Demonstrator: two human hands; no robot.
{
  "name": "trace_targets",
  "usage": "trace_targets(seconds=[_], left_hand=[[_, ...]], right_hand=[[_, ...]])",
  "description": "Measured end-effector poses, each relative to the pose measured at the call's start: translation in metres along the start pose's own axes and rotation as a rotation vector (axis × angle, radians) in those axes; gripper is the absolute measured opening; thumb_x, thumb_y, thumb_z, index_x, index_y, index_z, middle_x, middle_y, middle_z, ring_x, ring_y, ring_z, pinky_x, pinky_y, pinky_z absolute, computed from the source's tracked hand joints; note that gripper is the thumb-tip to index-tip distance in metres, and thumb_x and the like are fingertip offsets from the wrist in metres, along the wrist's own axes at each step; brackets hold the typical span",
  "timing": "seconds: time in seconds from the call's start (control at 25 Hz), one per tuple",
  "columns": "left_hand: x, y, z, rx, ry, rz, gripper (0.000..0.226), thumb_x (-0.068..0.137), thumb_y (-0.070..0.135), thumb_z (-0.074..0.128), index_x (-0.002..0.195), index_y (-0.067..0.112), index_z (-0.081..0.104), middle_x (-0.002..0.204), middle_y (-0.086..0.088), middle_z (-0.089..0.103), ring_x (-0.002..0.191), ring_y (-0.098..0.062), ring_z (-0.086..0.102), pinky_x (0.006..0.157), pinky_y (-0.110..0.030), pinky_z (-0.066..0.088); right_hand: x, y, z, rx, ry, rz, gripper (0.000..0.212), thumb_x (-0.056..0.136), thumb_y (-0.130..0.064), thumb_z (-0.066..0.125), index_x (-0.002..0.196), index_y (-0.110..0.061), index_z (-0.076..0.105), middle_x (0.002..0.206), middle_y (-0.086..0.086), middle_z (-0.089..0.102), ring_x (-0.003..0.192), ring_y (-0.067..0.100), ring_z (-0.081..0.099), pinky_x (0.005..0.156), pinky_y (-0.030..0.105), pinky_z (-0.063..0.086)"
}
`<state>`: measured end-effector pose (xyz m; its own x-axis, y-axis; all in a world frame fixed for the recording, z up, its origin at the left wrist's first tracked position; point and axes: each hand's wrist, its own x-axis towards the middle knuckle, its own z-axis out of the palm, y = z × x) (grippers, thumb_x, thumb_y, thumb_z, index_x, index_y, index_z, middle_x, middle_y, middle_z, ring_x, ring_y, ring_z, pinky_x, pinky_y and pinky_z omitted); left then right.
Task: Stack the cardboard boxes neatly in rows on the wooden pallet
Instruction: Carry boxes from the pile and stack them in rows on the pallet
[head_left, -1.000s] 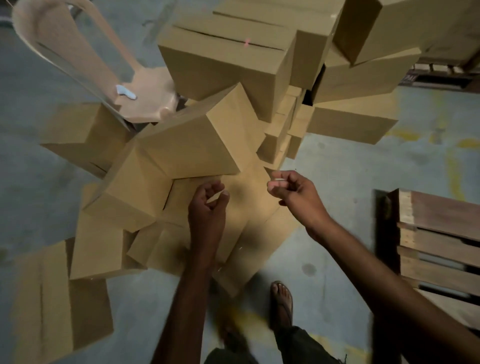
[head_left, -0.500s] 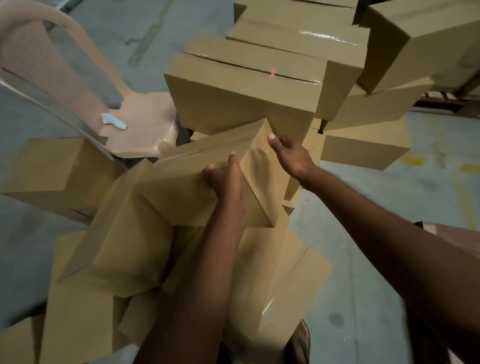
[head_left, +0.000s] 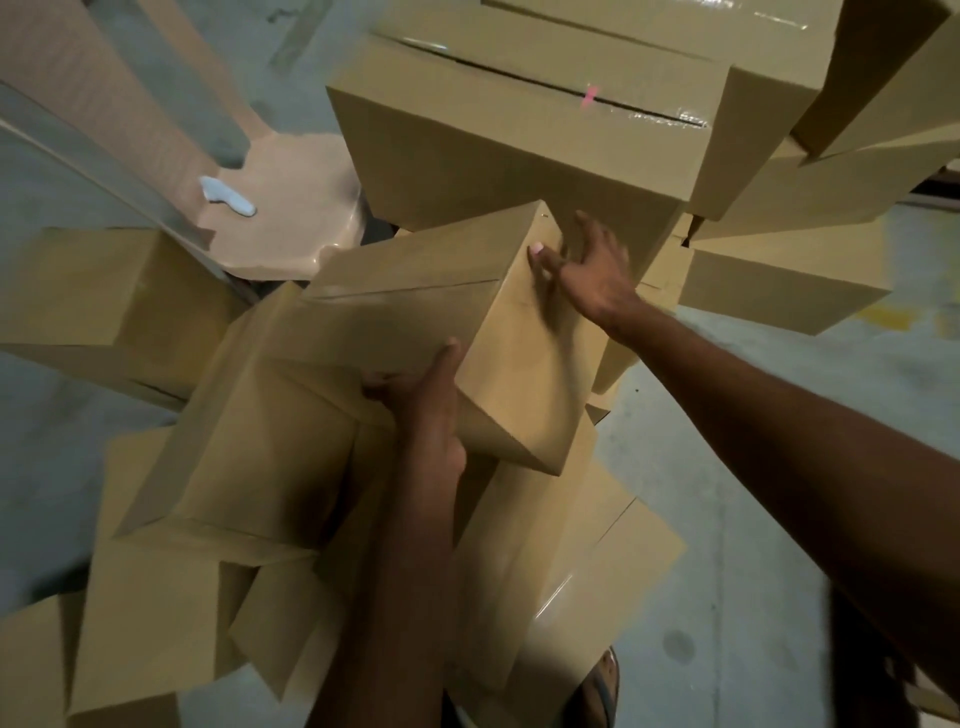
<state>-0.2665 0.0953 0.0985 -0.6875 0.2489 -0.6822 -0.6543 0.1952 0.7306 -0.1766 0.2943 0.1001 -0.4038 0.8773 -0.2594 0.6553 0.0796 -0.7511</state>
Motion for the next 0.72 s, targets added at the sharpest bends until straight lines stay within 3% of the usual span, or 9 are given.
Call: trace_targets(seconds=[0.12,0.2,0.28,0.36,0.4,0.44,0.52,0.6,0.72], left_hand=[[-0.007,0.000,-0.038,-0.020,-0.033,-0.085,0.090,0.081,0.021,0.085,0.152,0.022,0.030,0.138,-0.007,0.052,0.120,-0.028,0.053,0.101,-0.059,0.051],[-0.013,0.003,-0.054,-0.053,-0.074,-0.132,0.087,0.074,0.019,0.087,0.147,0.016,0.039,0.138,-0.012,0.056,0.123,-0.032,0.055,0.097,-0.062,0.053],[-0.025,0.008,-0.064,-0.095,-0.111,-0.137,0.062,0.075,0.011,0.085,0.126,0.008,0.050,0.127,-0.016,0.061,0.120,-0.033,0.057,0.089,-0.062,0.056],[-0.041,0.008,-0.074,-0.114,-0.085,-0.129,0.037,0.083,0.001,0.078,0.105,0.013,0.051,0.108,-0.011,0.067,0.115,-0.030,0.056,0.085,-0.055,0.056],[-0.050,0.006,-0.082,-0.110,-0.062,-0.115,0.037,0.083,-0.001,0.076,0.107,0.013,0.052,0.105,-0.007,0.070,0.114,-0.028,0.055,0.085,-0.051,0.056],[-0.062,0.005,-0.092,-0.113,-0.046,-0.099,0.046,0.081,0.000,0.078,0.119,0.012,0.055,0.112,-0.004,0.072,0.116,-0.026,0.054,0.088,-0.049,0.054],[-0.088,0.001,-0.115,-0.108,-0.074,-0.054,0.089,0.070,0.012,0.087,0.149,0.016,0.046,0.142,0.000,0.061,0.116,-0.020,0.058,0.092,-0.047,0.048],[-0.122,-0.001,-0.138,-0.051,-0.138,0.017,0.115,0.052,0.028,0.097,0.154,0.025,0.043,0.149,0.005,0.056,0.110,-0.013,0.065,0.091,-0.048,0.048],[-0.176,-0.006,-0.169,0.059,-0.255,0.061,0.113,0.049,0.033,0.100,0.150,0.028,0.048,0.148,0.003,0.057,0.121,-0.019,0.065,0.090,-0.043,0.055]], right_hand=[[0.003,-0.015,-0.003,0.051,-0.154,-0.051,0.087,0.091,-0.074,0.052,0.161,-0.031,0.025,0.165,0.003,0.032,0.148,0.029,0.036,0.120,0.055,0.032],[-0.002,-0.031,-0.001,-0.005,-0.232,-0.100,0.086,0.090,-0.081,0.041,0.156,-0.026,0.038,0.155,0.006,0.046,0.137,0.029,0.047,0.114,0.053,0.039],[-0.013,-0.051,-0.001,-0.081,-0.238,-0.116,0.090,0.086,-0.088,0.033,0.138,-0.019,0.056,0.133,0.008,0.062,0.117,0.027,0.059,0.103,0.048,0.048],[-0.028,-0.065,-0.007,-0.149,-0.202,-0.122,0.078,0.084,-0.087,0.041,0.107,-0.017,0.068,0.108,0.009,0.070,0.096,0.024,0.065,0.087,0.037,0.054],[-0.040,-0.068,-0.014,-0.163,-0.204,-0.119,0.069,0.086,-0.081,0.050,0.101,-0.016,0.070,0.100,0.007,0.071,0.088,0.022,0.065,0.080,0.033,0.053],[-0.055,-0.069,-0.023,-0.158,-0.227,-0.109,0.064,0.087,-0.073,0.058,0.105,-0.013,0.070,0.101,0.006,0.070,0.087,0.020,0.063,0.077,0.032,0.052],[-0.099,-0.064,-0.045,-0.075,-0.304,-0.063,0.066,0.088,-0.062,0.064,0.130,-0.011,0.059,0.119,0.005,0.062,0.103,0.022,0.058,0.086,0.036,0.051],[-0.153,-0.052,-0.069,0.035,-0.353,0.010,0.072,0.088,-0.058,0.065,0.142,-0.014,0.045,0.131,0.005,0.055,0.117,0.025,0.054,0.093,0.040,0.048],[-0.244,-0.023,-0.107,0.180,-0.331,0.140,0.066,0.088,-0.051,0.068,0.142,-0.020,0.044,0.126,-0.001,0.059,0.109,0.016,0.057,0.083,0.033,0.045]])
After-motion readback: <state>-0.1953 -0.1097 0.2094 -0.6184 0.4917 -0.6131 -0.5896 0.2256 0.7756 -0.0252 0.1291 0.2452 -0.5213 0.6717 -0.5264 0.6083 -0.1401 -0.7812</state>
